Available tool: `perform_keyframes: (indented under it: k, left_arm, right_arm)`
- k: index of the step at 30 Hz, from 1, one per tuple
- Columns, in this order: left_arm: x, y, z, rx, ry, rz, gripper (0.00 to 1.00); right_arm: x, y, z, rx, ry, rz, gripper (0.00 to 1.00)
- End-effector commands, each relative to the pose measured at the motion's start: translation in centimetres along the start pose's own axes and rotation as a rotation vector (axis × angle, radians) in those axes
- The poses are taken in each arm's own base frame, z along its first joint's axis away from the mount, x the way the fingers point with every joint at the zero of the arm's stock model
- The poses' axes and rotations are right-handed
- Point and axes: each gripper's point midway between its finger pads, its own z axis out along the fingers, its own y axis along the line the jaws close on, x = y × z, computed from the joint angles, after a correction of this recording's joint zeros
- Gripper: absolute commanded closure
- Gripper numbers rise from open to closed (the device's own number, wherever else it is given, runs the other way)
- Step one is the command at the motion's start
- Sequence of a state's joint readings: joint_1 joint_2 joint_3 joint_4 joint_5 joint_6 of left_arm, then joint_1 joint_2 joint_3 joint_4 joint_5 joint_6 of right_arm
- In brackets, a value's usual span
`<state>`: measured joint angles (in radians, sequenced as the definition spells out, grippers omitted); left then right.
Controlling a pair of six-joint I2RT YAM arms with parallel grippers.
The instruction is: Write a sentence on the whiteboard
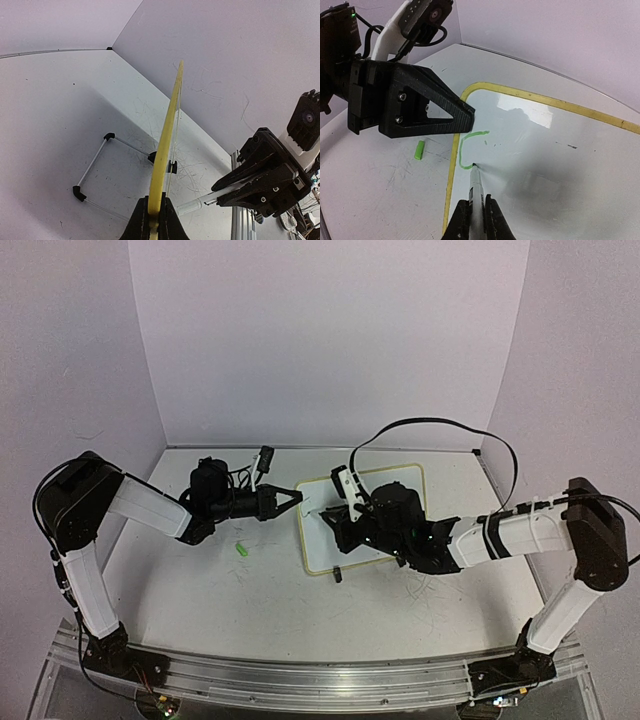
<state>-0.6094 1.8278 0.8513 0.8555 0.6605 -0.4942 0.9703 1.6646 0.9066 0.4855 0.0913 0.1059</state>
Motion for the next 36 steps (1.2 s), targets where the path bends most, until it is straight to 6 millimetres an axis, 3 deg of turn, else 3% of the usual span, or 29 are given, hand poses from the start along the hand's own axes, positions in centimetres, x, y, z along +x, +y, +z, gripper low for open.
perform_keyframes:
  k: [1, 7, 16, 36]
  left_arm:
    - [-2.1, -1.4, -0.2, 0.033, -0.042, 0.056, 1.0]
    - [-2.1, -1.4, -0.2, 0.031, -0.042, 0.056, 1.0]
    - [-2.2, -1.4, -0.1, 0.033, -0.043, 0.057, 1.0]
    - [-2.1, -1.5, -0.2, 0.032, -0.041, 0.06, 1.0]
  right_arm:
    - [-2.3, -2.0, -0.3, 0.099, -0.07, 0.019, 1.0]
    - [-2.8, -2.0, -0.4, 0.098, -0.085, 0.019, 1.0]
    - [-2.9, 0.1, -2.0, -0.044, -0.126, -0.007, 1.0]
    - [-3.4, 1.0, -0.3, -0.075, -0.122, -0.002, 1.0]
